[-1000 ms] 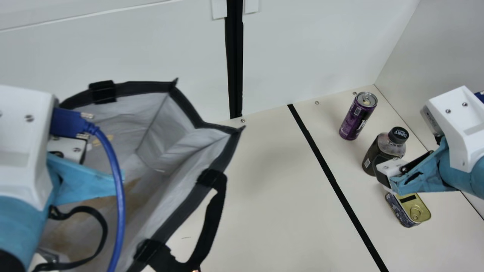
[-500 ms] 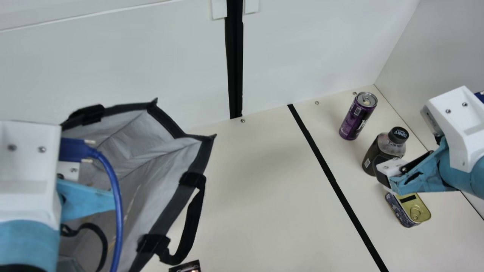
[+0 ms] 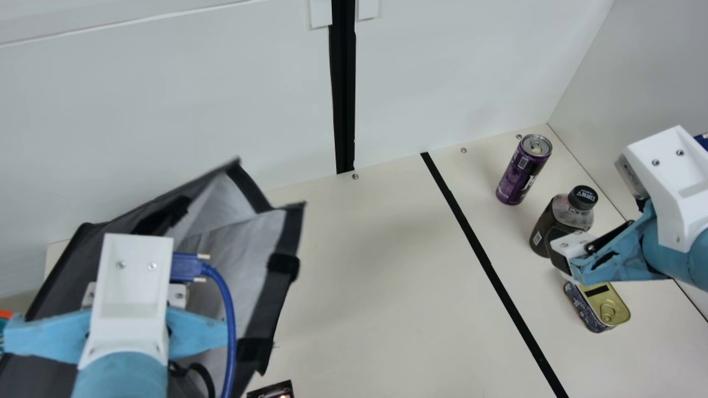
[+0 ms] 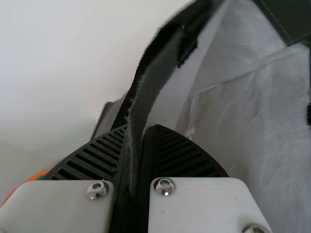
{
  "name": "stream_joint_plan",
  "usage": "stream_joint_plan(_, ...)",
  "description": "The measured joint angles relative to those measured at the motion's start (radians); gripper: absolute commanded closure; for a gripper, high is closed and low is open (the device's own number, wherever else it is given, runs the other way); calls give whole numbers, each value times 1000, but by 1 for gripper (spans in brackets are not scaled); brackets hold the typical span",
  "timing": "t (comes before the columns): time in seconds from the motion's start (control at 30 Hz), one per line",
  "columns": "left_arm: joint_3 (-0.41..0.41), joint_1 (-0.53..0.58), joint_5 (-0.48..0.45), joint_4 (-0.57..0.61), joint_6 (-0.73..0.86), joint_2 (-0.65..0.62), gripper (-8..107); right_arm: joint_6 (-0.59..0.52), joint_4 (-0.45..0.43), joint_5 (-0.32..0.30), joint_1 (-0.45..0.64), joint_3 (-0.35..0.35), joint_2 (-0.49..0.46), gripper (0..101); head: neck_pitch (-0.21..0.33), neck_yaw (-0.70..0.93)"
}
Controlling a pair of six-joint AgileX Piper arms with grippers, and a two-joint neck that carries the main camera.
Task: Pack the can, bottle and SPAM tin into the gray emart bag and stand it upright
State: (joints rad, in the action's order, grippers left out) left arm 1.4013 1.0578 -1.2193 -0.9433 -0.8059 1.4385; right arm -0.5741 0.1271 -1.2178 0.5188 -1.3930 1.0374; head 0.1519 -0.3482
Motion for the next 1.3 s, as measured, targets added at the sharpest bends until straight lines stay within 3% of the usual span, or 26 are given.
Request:
stream_joint_plan(0.3, -42, 77, 0, 45, -99, 3, 107, 0, 0, 0, 0, 0, 0, 6, 0, 0)
stream_joint_plan(0.7, -35, 172, 4, 149, -180, -27, 107, 0, 0, 0, 0, 0, 0, 6, 0, 2)
stream_joint_plan(1.3, -181, -8, 275, 373, -112, -77, 107, 0, 0, 0, 0, 0, 0, 6, 0, 2)
